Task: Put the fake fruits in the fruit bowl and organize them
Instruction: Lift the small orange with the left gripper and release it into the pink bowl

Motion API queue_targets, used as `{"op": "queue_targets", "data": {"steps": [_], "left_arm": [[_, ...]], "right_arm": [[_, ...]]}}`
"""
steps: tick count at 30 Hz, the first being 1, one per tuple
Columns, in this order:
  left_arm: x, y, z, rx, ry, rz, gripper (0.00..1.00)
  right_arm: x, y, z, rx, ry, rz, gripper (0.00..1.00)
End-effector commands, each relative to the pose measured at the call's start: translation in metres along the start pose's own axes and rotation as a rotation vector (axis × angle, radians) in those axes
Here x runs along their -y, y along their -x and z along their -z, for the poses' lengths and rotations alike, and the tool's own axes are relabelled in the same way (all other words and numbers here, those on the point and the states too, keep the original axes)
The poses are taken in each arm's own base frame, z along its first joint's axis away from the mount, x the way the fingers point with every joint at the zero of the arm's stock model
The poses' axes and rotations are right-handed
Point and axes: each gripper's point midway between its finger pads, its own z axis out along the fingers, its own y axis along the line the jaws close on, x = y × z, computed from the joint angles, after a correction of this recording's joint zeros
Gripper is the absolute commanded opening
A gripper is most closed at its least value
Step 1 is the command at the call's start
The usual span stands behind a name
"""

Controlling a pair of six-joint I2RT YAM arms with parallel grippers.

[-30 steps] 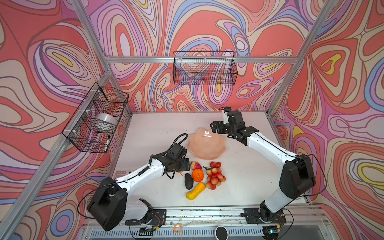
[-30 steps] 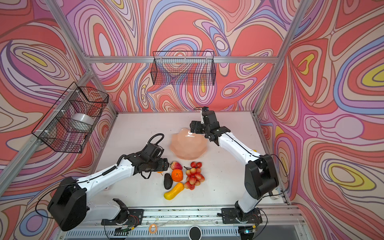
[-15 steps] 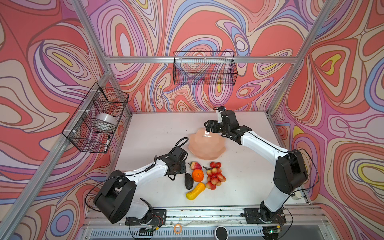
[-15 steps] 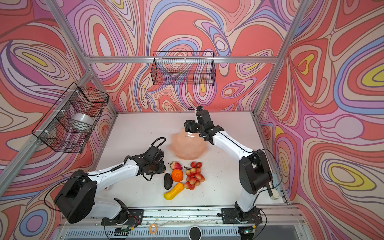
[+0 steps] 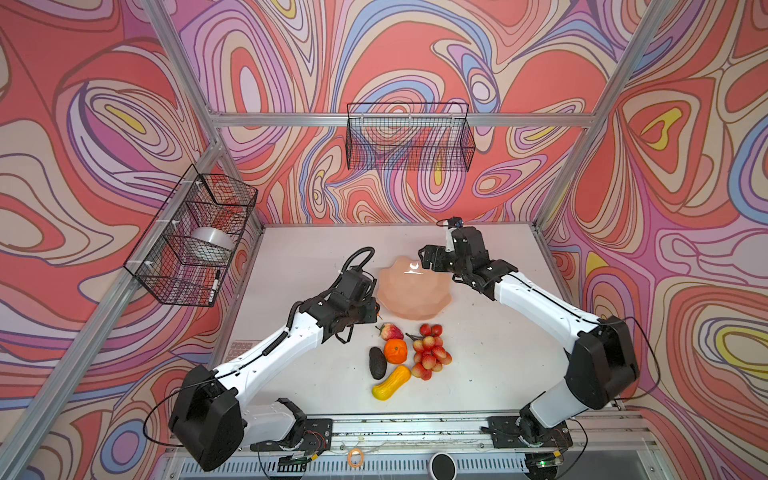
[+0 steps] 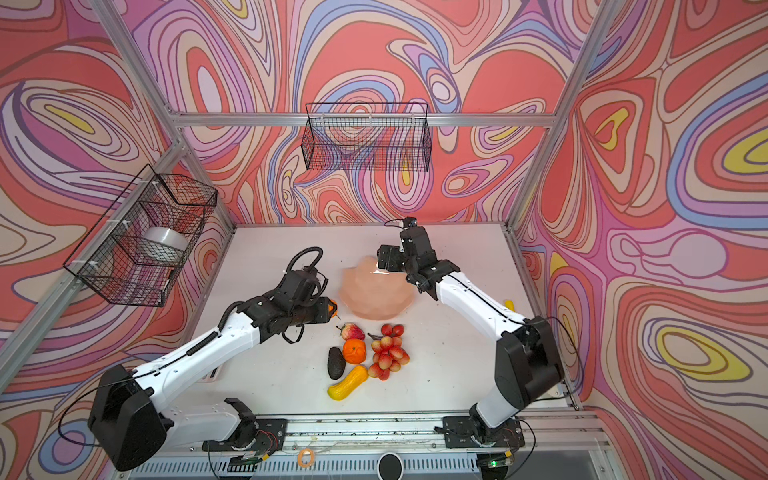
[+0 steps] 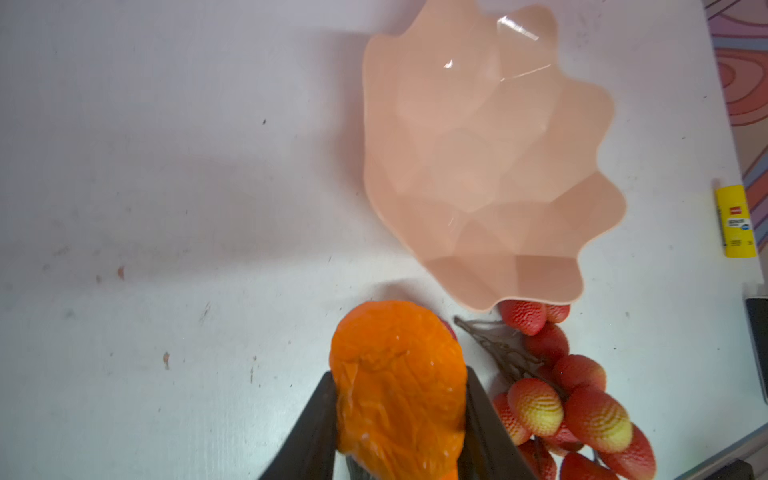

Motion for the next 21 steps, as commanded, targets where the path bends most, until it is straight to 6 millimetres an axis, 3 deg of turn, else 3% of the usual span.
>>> {"op": "queue_targets", "data": {"steps": [1,5,10,16,21], "left_arm": [[0.024,0.015,-0.018,-0.031,-0.046,-0.091,0.3],[0.052,0.029,-0.059,-0.067,-0.112,-0.098,0.3],[0.074,0.03,-0.107,-0.112,-0.136,-0.108,0.3],[0.076,0.016,-0.155,-0.168,-0.1,-0.077,0.31],[0.078,0.013,-0.17,-0.18,-0.093,-0.058,0.39]], "right_arm": [[0.009,0.004,0.037,0.045,-0.037,-0.009,0.98],[0.011,0.009,0.065,0.077,-0.043,-0.025,0.97],[0.011,0.014,0.075,0.082,-0.05,-0.021,0.97],[0.013,0.011,0.08,0.07,-0.055,-0.023,0.97],[0.017,0.005,0.083,0.058,-0.068,-0.028,0.97]]}}
